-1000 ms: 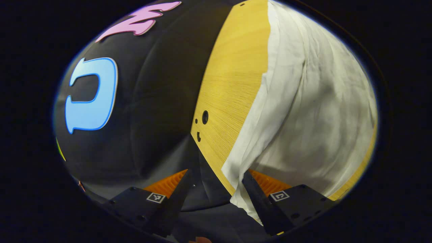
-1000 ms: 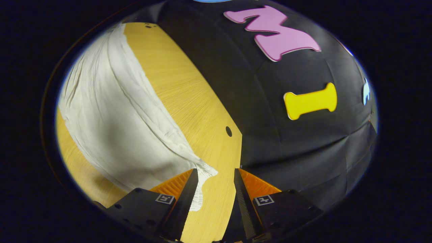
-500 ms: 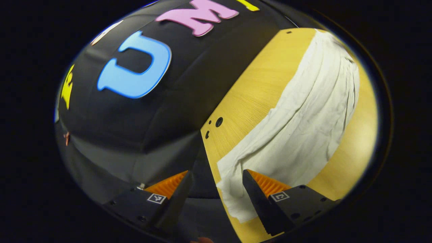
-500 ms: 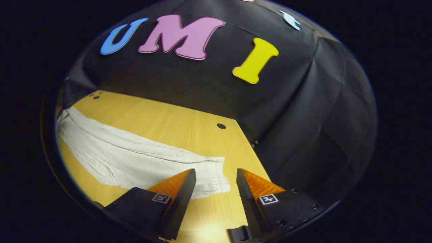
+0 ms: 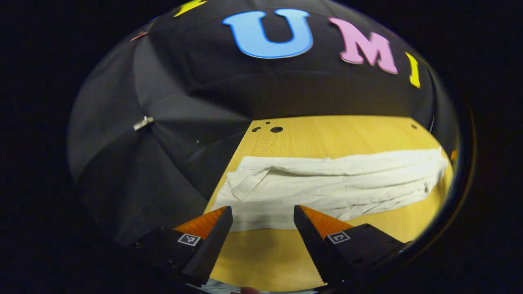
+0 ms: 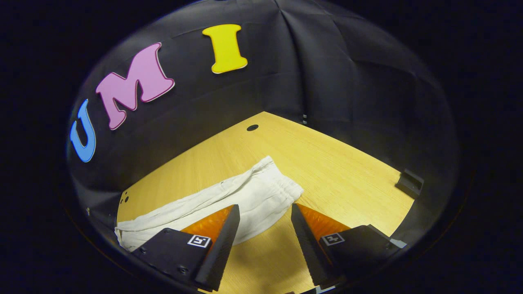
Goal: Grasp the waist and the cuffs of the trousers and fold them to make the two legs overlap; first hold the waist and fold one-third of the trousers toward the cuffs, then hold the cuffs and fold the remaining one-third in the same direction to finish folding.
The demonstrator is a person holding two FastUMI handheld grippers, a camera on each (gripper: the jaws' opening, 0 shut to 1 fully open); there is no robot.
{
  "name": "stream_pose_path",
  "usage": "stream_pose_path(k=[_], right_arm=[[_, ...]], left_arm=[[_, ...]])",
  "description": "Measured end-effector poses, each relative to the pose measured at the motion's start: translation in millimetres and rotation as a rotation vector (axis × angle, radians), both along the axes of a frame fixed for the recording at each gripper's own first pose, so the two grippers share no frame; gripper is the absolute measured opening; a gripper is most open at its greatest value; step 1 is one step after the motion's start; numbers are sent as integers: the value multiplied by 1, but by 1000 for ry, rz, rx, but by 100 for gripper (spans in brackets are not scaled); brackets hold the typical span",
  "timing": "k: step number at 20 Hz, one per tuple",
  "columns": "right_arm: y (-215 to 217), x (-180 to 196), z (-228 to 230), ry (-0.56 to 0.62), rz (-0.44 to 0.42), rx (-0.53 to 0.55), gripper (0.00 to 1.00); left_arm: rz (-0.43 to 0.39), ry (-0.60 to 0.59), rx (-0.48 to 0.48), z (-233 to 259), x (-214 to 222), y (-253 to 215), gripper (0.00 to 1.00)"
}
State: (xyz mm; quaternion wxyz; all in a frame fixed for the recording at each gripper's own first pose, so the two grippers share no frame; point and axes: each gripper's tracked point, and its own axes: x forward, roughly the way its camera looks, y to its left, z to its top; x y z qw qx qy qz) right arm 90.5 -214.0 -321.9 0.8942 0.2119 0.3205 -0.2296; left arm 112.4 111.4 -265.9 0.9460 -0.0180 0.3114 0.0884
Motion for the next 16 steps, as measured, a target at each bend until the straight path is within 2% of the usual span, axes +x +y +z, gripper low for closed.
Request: stream_pose_path(k=[3,5,6,7,8,9,10,14,15,16], right_arm=[[-4,6,-29,29,-41,61,82],[-6,8,-47,50,-79,100,82],[-9,8,-53,57,-103,119,83],[-12,9,-57,54,-128,142,83],[-13,12,-62,51,-148,165,82],[-15,14,-67,56,-160,180,82],[-17,15,-70,63,-166,191,83],[-28,34,-72,51,-184,199,82],[-30,36,-73,54,-187,195,82],[-32,34,-74,62,-187,186,82]], left_arm=[[108,-17,-265,-8,-9,-21,96],[177,-8,-374,-17,-17,-23,95],[204,5,-407,-21,-21,-22,96],[222,18,-430,-28,-24,-20,91],[232,26,-449,-30,-28,-19,96],[237,34,-463,-33,-28,-21,91],[247,42,-475,-36,-29,-19,96],[280,59,-525,-45,-30,-20,96],[287,68,-533,-49,-30,-21,91],[294,75,-540,-52,-30,-20,96]])
